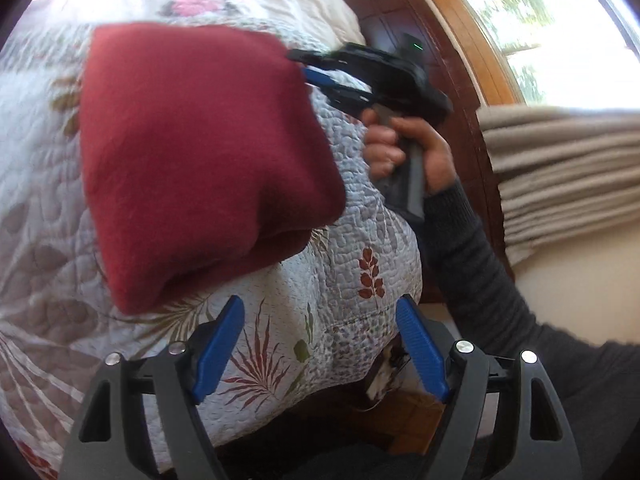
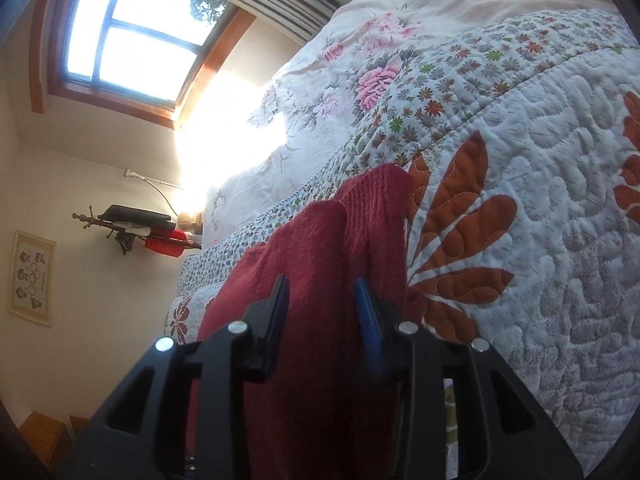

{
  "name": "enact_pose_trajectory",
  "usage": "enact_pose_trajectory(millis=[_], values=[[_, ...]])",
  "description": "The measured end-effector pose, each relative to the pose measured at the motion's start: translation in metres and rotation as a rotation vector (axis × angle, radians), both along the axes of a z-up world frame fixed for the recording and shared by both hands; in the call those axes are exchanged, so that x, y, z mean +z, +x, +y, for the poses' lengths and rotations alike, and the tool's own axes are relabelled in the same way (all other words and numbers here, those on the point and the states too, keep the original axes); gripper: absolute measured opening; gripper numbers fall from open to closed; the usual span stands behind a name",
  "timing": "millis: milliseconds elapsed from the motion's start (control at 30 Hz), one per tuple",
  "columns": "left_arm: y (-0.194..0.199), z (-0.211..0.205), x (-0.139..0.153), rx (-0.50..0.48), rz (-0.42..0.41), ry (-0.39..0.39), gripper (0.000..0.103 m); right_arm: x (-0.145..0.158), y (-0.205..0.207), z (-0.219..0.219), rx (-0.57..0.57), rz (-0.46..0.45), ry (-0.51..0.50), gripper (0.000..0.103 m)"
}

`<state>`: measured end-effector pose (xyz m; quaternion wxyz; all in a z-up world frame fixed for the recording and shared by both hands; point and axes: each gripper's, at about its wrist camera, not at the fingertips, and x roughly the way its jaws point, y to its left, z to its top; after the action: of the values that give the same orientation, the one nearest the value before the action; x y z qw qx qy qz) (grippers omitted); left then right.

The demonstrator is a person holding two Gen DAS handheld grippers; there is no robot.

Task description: Fold small clothes

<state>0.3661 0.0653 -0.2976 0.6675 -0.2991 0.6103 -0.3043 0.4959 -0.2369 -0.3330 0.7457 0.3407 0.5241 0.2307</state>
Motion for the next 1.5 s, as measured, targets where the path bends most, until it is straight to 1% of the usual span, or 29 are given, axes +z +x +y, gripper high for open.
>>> enact_pose_trajectory(millis=[33,100,133,200,267,300,333,433,533,667,700,733,767,800,833,867,900,933,1000,1067,1167,1200,1233,1300,1333,1367,1400,1433,1500], values=[[-0.002,0.008,-0.007,0.067,0.019,-0.047,0.084,0.008,-0.023,-0.009,-0.026,-0.024,0.029,0.043],[-0.006,0.018,-0.022,0.177,0.062,-0.124,0.085,0.013,-0.071,-0.022,-0.072,-0.018,0.109,0.043],[-0.008,0.021,-0.027,0.224,0.072,-0.134,0.086,0.011,-0.095,-0.026,-0.093,0.000,0.139,0.043],[-0.010,0.026,-0.032,0.310,0.053,-0.178,0.086,-0.001,-0.138,-0.028,-0.138,0.057,0.195,0.043],[-0.011,0.031,-0.033,0.397,0.033,-0.224,0.088,-0.015,-0.168,-0.028,-0.185,0.115,0.272,0.043],[-0.012,0.034,-0.035,0.444,0.034,-0.241,0.088,-0.022,-0.176,-0.026,-0.203,0.138,0.314,0.049],[-0.014,0.038,-0.040,0.496,0.048,-0.258,0.089,-0.030,-0.182,-0.024,-0.220,0.161,0.350,0.051],[-0.021,0.042,-0.051,0.615,0.077,-0.311,0.090,-0.046,-0.183,-0.014,-0.243,0.204,0.385,0.051],[-0.027,0.044,-0.054,0.670,0.069,-0.309,0.090,-0.056,-0.174,-0.007,-0.243,0.219,0.395,0.055],[-0.028,0.047,-0.056,0.716,0.073,-0.306,0.089,-0.064,-0.161,-0.006,-0.269,0.226,0.423,0.055],[-0.027,0.049,-0.058,0.729,0.083,-0.303,0.086,-0.066,-0.159,-0.007,-0.279,0.236,0.428,0.050],[-0.028,0.051,-0.059,0.738,0.097,-0.287,0.071,-0.067,-0.157,-0.008,-0.284,0.240,0.430,0.032],[-0.029,0.057,-0.062,0.739,0.113,-0.278,0.062,-0.065,-0.159,-0.010,-0.278,0.226,0.423,0.019],[-0.030,0.059,-0.063,0.740,0.129,-0.270,0.045,-0.057,-0.160,-0.009,-0.274,0.209,0.389,0.015],[-0.034,0.063,-0.063,0.745,0.132,-0.264,0.032,-0.048,-0.161,-0.007,-0.262,0.188,0.355,0.014],[-0.037,0.068,-0.060,0.748,0.121,-0.254,0.027,-0.037,-0.164,-0.006,-0.253,0.170,0.337,0.014],[-0.041,0.074,-0.054,0.754,0.096,-0.244,0.019,-0.026,-0.168,-0.005,-0.244,0.152,0.328,0.013],[-0.045,0.079,-0.048,0.754,0.076,-0.238,0.015,-0.014,-0.173,-0.004,-0.236,0.133,0.317,0.013],[-0.054,0.090,-0.044,0.756,0.081,-0.252,0.013,0.001,-0.184,0.001,-0.217,0.110,0.306,0.012],[-0.058,0.103,-0.049,0.753,0.096,-0.232,0.013,-0.002,-0.192,0.010,-0.198,0.121,0.282,0.012],[-0.062,0.106,-0.075,0.747,0.142,-0.208,0.013,-0.047,-0.191,0.014,-0.227,0.197,0.216,0.012],[-0.062,0.106,-0.082,0.742,0.148,-0.195,0.013,-0.063,-0.190,0.013,-0.232,0.236,0.223,0.013],[-0.063,0.102,-0.085,0.740,0.149,-0.187,0.013,-0.074,-0.190,0.011,-0.240,0.266,0.263,0.013],[-0.063,0.101,-0.082,0.719,0.134,-0.181,0.016,-0.064,-0.195,0.009,-0.226,0.227,0.279,0.017],[-0.064,0.102,-0.077,0.710,0.120,-0.178,0.021,-0.055,-0.197,0.007,-0.207,0.198,0.273,0.025],[-0.062,0.100,-0.073,0.702,0.119,-0.190,0.022,-0.046,-0.198,0.004,-0.195,0.182,0.264,0.028],[-0.063,0.102,-0.069,0.690,0.126,-0.206,0.032,-0.036,-0.199,-0.003,-0.190,0.165,0.250,0.029],[-0.065,0.104,-0.063,0.669,0.130,-0.216,0.039,-0.024,-0.199,-0.011,-0.187,0.141,0.225,0.032],[-0.071,0.106,-0.041,0.608,0.098,-0.179,0.057,0.006,-0.190,-0.027,-0.183,0.060,0.132,0.033]])
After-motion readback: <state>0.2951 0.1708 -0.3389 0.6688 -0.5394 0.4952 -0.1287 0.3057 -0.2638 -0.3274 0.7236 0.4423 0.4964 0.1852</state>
